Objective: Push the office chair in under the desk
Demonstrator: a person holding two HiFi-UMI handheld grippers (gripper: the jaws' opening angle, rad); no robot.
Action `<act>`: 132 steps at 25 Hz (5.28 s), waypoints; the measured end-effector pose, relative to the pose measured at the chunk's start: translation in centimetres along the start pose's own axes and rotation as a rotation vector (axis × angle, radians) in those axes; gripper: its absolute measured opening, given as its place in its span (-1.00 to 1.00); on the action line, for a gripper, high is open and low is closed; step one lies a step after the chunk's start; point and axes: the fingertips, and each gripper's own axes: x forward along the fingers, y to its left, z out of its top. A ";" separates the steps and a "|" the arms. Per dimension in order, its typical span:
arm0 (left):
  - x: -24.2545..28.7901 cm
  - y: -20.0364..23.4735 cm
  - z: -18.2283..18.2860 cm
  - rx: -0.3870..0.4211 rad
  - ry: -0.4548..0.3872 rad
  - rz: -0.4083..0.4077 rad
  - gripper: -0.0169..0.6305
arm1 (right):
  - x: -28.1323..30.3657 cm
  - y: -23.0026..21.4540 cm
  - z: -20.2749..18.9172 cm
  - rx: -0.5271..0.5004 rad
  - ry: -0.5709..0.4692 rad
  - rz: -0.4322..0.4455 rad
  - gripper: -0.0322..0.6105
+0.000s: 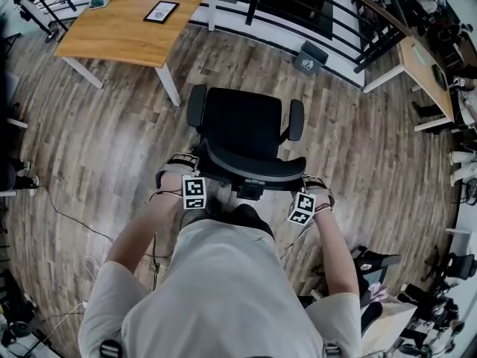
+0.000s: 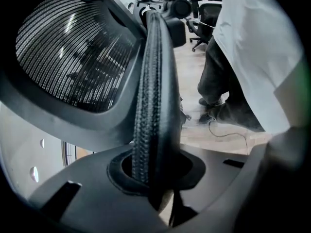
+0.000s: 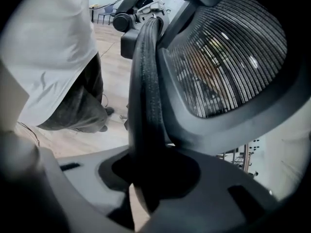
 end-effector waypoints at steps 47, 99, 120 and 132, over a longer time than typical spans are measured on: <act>16.5 30.7 7.1 -0.098 0.056 0.023 -0.75 | 14.8 -33.9 -13.3 -0.095 0.012 -0.082 -0.63; 27.3 54.3 -11.2 -0.532 0.277 0.071 -0.75 | 32.5 -74.5 4.3 -0.535 -0.174 -0.092 -0.65; 28.9 58.8 -19.2 -0.822 0.438 0.126 -0.74 | 38.1 -87.4 17.8 -0.824 -0.337 -0.104 -0.65; 29.8 60.2 -22.6 -0.922 0.495 0.134 -0.74 | 40.5 -91.4 23.8 -0.922 -0.389 -0.102 -0.65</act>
